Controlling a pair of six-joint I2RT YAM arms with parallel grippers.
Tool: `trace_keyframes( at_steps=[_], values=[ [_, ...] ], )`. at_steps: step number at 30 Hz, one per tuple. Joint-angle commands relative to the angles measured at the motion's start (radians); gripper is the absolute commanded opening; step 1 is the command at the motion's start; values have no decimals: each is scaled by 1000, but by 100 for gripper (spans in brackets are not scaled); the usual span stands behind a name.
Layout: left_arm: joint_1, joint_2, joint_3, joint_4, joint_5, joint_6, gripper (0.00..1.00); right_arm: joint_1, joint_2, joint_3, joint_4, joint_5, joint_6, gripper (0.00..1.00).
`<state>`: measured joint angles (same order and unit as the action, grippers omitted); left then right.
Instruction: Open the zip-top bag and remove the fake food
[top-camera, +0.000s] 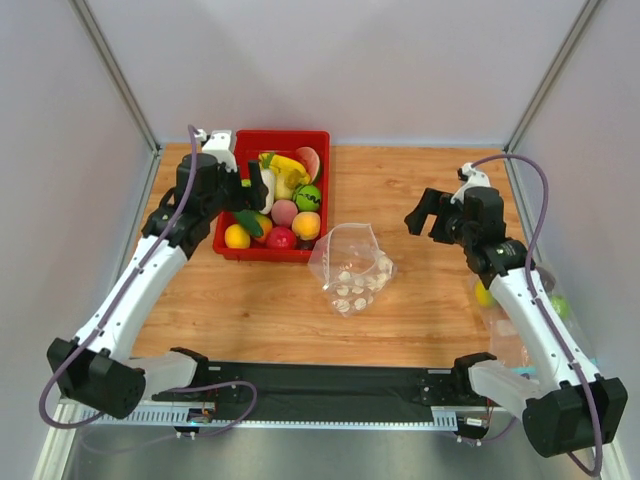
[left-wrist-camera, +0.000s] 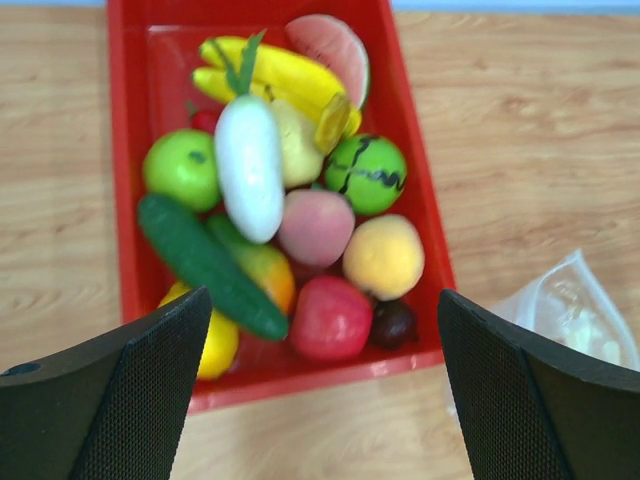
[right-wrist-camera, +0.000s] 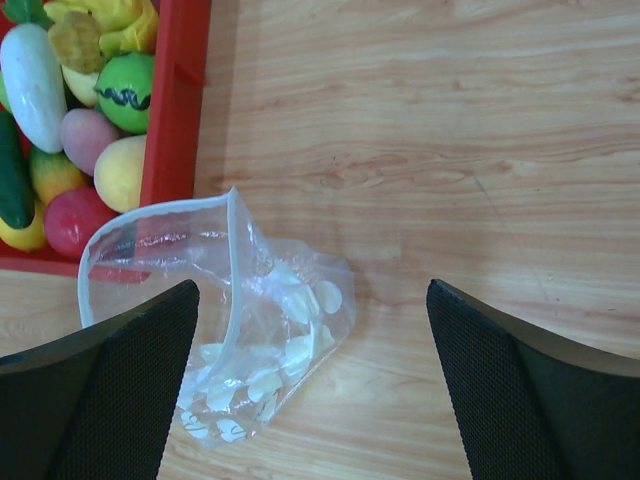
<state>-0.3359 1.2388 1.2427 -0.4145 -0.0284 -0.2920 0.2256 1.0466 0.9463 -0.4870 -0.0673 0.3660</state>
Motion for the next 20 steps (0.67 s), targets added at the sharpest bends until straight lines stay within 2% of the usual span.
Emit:
trace_keyframes(
  at_steps=[1, 10, 20],
  values=[
    [1, -105, -25, -119, -77, 36, 99, -48, -14, 54, 42, -32, -22, 98],
    [1, -229, -49, -228, -117, 44, 99, -126, -74, 45, 25, -35, -38, 100],
    [1, -246, -34, -259, -122, 54, 99, -140, -83, 31, 18, -37, -44, 100]
  ],
)
